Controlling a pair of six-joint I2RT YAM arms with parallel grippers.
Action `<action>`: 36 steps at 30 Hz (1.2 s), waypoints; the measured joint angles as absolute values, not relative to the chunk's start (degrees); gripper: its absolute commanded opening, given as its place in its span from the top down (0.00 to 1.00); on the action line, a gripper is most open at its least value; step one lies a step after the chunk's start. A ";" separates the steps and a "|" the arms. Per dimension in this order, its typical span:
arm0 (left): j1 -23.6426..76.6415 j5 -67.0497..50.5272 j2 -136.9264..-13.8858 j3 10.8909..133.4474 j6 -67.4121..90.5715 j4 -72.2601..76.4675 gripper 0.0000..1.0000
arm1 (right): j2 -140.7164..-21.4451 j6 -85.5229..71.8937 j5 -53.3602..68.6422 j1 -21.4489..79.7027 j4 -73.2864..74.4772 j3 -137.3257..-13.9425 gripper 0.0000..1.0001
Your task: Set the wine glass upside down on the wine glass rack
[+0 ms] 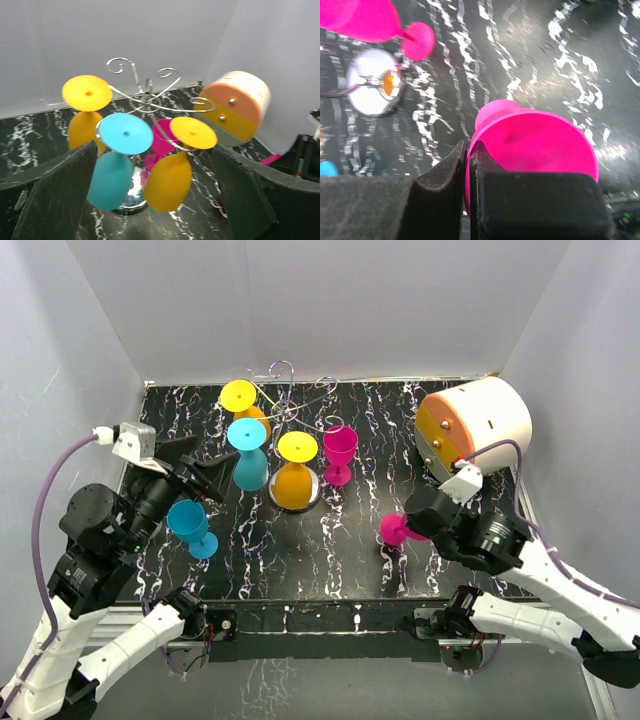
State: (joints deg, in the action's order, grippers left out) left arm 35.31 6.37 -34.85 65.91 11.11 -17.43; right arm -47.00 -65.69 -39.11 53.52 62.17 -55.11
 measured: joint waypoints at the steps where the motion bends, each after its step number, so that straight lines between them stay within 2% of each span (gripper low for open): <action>1: 35.31 5.37 -35.94 67.51 11.81 -17.82 0.02 | -45.60 -64.36 -39.31 53.52 60.05 -55.11 1.00; 9: 35.31 0.34 -43.27 79.09 20.45 -19.20 0.03 | -37.80 -52.49 -42.76 53.52 42.09 -56.18 1.00; 17: 35.31 -8.86 -52.93 80.71 31.29 -14.44 0.06 | -29.26 -44.53 -44.66 53.52 26.46 -59.79 1.00; 25: 35.31 -17.21 -66.81 82.06 44.23 -0.47 0.08 | -29.63 -41.60 -40.58 53.52 11.57 -63.86 1.00; 36: 38.59 -19.97 -70.19 78.67 57.52 20.58 0.10 | -36.27 -40.45 -35.83 53.52 -5.61 -62.89 1.00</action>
State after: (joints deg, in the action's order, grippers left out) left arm 38.59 -19.97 -70.19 78.67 57.52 20.58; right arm -36.27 -40.45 -35.83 53.52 -5.61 -62.89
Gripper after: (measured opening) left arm 0.903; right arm 0.025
